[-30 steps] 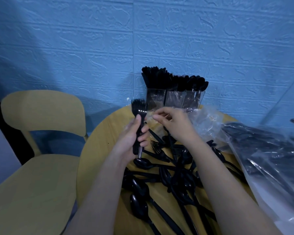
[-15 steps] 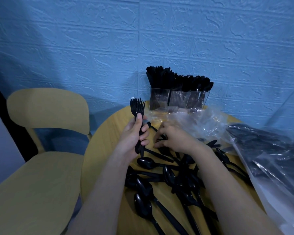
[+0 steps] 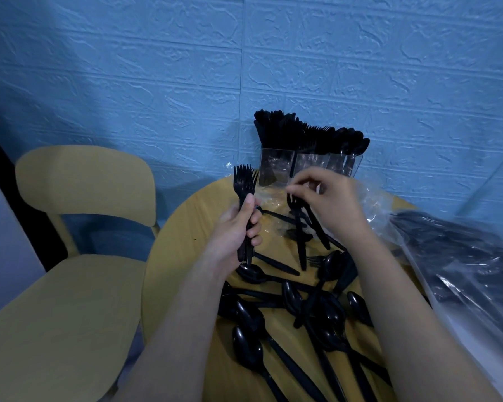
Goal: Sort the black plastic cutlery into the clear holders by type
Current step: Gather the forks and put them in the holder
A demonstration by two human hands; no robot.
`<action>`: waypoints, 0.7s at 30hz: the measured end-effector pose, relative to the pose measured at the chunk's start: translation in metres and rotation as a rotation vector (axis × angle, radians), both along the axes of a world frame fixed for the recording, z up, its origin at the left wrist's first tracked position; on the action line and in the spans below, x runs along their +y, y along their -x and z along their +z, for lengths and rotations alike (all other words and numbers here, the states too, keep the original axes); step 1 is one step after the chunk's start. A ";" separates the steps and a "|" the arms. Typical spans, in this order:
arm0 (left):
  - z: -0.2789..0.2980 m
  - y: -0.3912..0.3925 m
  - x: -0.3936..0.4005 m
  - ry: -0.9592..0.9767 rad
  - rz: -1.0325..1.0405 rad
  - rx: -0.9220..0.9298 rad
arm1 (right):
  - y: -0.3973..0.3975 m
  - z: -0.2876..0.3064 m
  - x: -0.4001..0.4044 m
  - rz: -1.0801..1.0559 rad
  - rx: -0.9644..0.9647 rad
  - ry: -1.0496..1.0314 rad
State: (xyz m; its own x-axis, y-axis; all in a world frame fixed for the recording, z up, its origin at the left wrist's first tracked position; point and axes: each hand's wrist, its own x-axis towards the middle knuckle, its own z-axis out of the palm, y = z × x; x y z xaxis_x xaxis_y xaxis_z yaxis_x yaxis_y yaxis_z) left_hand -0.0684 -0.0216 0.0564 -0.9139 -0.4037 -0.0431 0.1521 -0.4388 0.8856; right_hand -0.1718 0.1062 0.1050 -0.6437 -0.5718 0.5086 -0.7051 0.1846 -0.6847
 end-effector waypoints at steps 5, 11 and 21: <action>0.000 0.002 0.006 0.116 -0.011 0.007 | 0.000 0.011 0.002 -0.081 -0.087 0.368; -0.001 0.001 0.015 0.204 -0.126 0.020 | -0.012 0.009 -0.012 0.042 -0.285 0.382; 0.004 -0.003 0.022 0.265 -0.287 0.076 | -0.010 -0.006 -0.019 -0.096 -0.259 0.282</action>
